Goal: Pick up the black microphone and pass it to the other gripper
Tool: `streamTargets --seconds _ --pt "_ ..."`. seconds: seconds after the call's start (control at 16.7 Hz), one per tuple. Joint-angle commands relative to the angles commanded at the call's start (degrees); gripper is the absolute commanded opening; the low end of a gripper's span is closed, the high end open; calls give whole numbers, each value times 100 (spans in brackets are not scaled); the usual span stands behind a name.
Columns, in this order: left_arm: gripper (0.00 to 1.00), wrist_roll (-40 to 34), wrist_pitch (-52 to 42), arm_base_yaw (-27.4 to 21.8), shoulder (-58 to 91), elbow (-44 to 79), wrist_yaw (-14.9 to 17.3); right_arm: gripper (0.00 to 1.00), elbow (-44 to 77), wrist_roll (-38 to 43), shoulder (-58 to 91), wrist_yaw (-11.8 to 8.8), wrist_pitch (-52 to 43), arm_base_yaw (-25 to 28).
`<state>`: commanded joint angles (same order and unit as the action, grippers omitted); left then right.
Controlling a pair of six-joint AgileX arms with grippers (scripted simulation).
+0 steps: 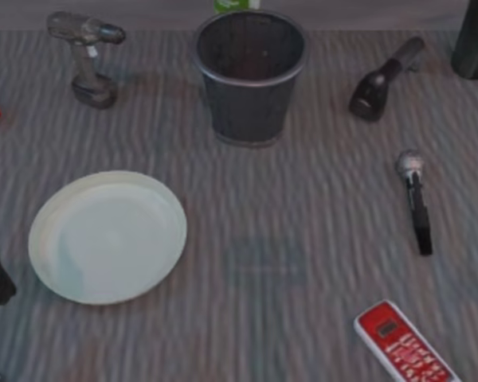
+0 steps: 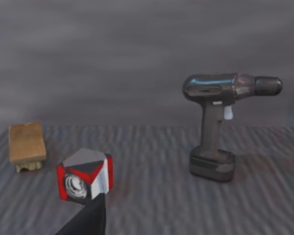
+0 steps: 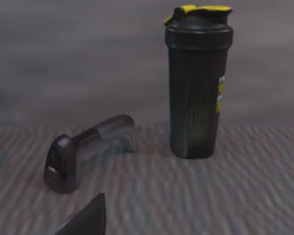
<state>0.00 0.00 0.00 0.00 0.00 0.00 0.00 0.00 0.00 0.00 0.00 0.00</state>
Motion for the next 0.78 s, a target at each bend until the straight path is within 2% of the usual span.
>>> streamTargets --seconds 0.36,0.54,0.78 --pt "100 0 0 0 0 0 0 100 576 127 593 1 -391 124" --pt "100 0 0 0 0 0 0 100 1513 331 1676 22 -1019 301" --pt "100 0 0 0 0 0 0 100 3115 675 3905 68 -2141 604"
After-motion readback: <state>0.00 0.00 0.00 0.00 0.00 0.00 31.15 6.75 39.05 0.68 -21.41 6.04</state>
